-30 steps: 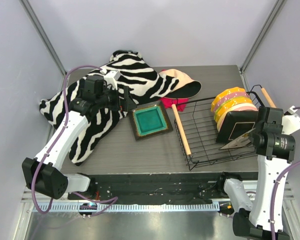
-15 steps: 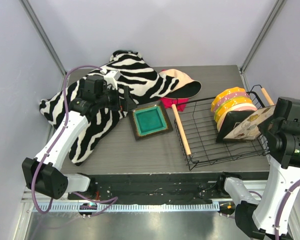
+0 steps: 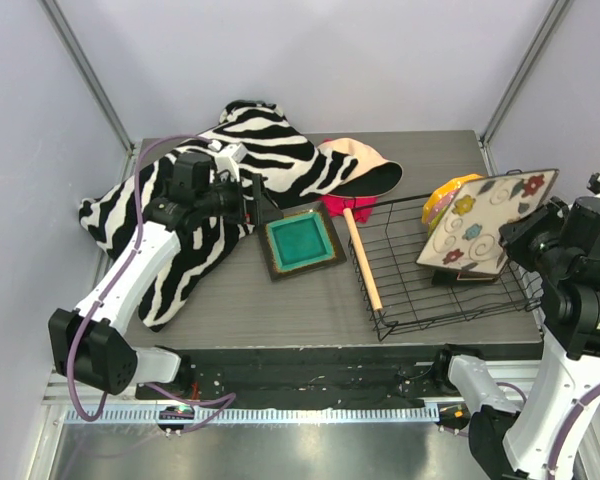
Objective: Unload the plates from the dish rack
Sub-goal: Place the plate at the center of the board.
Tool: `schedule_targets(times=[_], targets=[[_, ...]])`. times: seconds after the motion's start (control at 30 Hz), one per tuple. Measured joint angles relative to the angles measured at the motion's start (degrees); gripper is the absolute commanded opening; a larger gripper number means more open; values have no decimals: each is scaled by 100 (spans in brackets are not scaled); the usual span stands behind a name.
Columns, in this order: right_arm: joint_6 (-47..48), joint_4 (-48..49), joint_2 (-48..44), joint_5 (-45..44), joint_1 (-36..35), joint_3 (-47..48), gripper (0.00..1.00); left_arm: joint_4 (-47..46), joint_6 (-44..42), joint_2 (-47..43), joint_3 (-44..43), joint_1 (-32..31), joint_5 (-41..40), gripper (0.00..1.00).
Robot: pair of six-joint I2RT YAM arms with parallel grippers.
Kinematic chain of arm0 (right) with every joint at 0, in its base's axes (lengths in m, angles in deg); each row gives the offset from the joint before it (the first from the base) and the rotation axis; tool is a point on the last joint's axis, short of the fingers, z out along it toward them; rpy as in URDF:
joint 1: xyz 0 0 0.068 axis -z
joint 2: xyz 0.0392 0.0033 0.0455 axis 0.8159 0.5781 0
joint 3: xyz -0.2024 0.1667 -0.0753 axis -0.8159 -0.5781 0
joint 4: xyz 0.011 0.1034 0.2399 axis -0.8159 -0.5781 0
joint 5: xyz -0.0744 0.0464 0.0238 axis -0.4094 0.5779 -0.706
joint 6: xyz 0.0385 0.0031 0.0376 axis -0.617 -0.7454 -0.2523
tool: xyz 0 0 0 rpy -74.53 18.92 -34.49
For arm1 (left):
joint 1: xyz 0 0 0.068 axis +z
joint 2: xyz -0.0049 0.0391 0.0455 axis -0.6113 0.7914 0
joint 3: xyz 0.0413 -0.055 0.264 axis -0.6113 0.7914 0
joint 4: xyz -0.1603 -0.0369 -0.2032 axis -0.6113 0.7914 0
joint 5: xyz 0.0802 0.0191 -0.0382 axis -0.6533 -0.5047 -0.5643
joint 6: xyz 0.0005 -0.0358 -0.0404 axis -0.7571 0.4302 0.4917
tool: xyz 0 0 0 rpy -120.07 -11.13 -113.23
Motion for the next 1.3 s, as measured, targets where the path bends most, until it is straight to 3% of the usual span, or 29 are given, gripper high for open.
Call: schedule_targets(times=[0.27, 0.63, 0.83, 1.13, 1.3], targets=[[-55, 1950, -278, 2050, 0, -1403, 1, -1097, 940, 17, 354, 0, 1115, 99], [-619, 4380, -363, 3832, -22, -3501, 1, -4363, 3967, -238, 1438, 125, 2144, 100], [-1220, 5604, -496, 4306, -85, -4070, 1, -5344, 4798, -20, 1547, -114, 2262, 99], [-1683, 6393, -516, 4380, -776, -4406, 1, -5591, 4959, 605, 1432, -898, 2151, 99], [-1753, 6708, -452, 4065, -1690, -4583, 1, -5602, 4955, 846, 1215, -1054, 2013, 84]])
